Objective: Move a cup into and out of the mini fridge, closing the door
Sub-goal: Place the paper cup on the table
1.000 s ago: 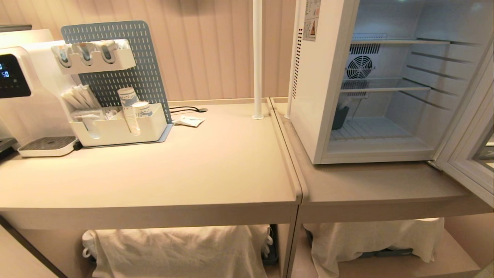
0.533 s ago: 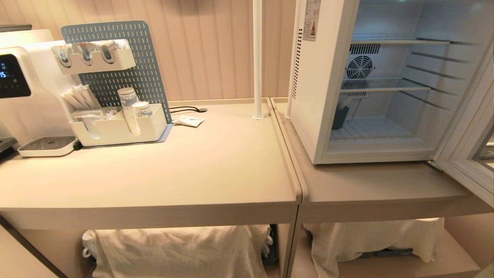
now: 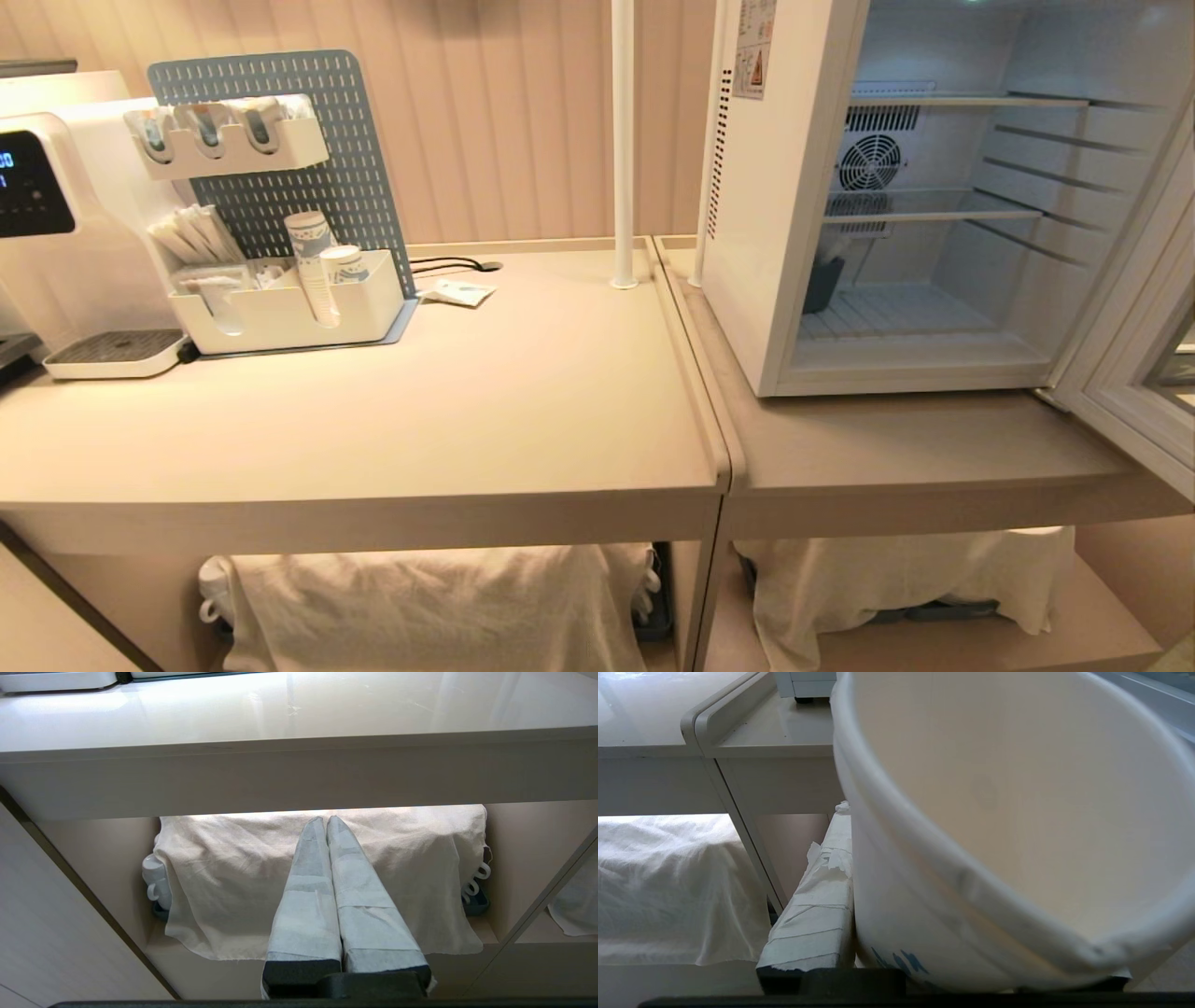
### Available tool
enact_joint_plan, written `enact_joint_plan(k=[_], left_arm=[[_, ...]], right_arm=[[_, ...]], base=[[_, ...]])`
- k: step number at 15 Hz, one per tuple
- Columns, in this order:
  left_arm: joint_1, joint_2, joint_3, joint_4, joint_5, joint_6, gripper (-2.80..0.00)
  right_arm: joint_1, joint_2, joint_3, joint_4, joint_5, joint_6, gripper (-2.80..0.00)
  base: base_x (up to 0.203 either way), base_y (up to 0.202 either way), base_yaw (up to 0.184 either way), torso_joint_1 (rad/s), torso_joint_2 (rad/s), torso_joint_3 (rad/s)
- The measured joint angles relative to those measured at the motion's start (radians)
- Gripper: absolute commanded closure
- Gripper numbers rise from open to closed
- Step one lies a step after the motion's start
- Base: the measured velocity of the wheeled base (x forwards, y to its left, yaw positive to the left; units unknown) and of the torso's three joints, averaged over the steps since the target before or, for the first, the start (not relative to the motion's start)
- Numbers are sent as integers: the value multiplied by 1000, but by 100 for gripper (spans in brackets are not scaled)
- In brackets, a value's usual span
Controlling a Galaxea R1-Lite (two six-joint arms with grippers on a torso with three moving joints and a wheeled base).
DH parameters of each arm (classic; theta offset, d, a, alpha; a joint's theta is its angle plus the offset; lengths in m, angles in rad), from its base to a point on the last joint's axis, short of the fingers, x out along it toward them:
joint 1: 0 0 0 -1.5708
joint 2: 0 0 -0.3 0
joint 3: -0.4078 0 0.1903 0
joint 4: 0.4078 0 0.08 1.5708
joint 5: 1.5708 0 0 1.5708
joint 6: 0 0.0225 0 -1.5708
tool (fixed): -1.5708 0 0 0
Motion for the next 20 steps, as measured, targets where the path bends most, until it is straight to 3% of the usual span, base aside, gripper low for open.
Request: enact_joint_plan(k=[20], left_arm=[[2,0,0,0,1,3,0]], right_arm=[[2,0,0,0,-1,1,0]], base=[[0,4,-1,0,0,0]])
